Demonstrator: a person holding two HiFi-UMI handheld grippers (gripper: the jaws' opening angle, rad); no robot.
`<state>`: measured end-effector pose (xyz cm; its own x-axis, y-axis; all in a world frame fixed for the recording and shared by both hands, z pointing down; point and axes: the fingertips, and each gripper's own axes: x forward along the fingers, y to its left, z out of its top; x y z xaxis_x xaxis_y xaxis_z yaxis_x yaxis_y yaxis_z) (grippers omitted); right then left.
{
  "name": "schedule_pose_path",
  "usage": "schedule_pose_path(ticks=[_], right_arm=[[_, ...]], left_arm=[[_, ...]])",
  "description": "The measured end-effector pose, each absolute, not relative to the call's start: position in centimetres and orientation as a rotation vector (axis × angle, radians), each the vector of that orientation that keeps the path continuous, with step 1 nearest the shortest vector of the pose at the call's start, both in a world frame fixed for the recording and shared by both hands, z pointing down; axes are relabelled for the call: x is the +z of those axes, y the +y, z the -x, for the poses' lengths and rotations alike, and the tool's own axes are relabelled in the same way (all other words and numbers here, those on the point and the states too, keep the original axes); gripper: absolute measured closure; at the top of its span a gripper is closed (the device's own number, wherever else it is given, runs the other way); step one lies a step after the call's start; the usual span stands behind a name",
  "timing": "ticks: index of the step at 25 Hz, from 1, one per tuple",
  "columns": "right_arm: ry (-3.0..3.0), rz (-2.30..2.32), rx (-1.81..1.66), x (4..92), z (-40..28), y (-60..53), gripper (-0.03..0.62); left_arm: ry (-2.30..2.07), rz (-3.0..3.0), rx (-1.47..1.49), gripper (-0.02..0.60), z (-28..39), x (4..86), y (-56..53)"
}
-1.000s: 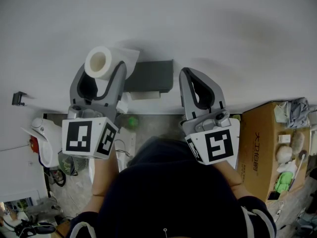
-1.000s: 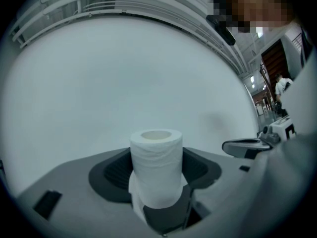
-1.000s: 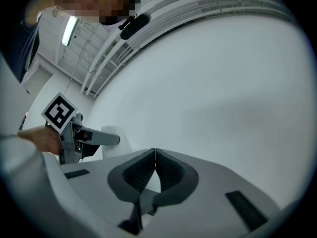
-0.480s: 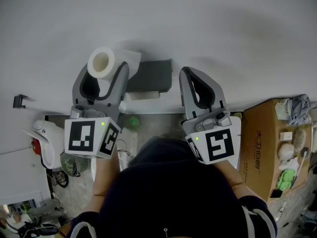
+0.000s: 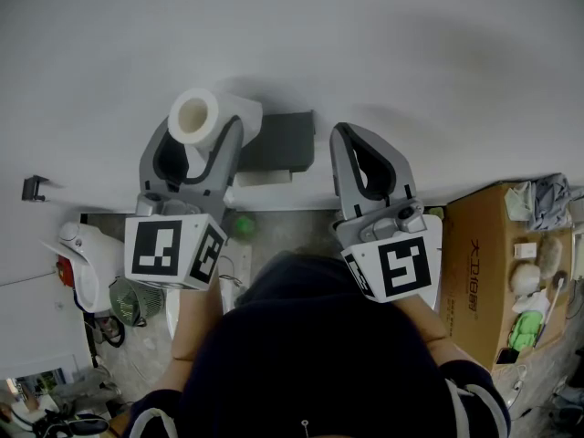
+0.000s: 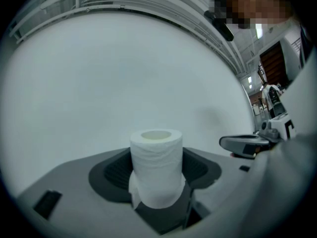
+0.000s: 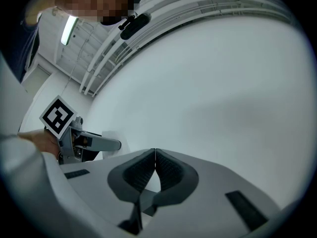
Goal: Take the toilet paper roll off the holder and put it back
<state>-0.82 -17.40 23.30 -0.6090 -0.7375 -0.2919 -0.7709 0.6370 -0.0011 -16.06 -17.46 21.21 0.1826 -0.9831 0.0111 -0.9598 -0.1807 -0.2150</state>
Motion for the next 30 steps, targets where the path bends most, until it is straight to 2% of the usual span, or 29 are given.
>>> schedule_pose_path(ticks=[30], right_arm=[[2.606,1.245,0.156,24.0,0.5,-18.4,0.577]], left_arm=[[1.865,2.354,-0.299,0.29,14.7,24.3,-19.1]])
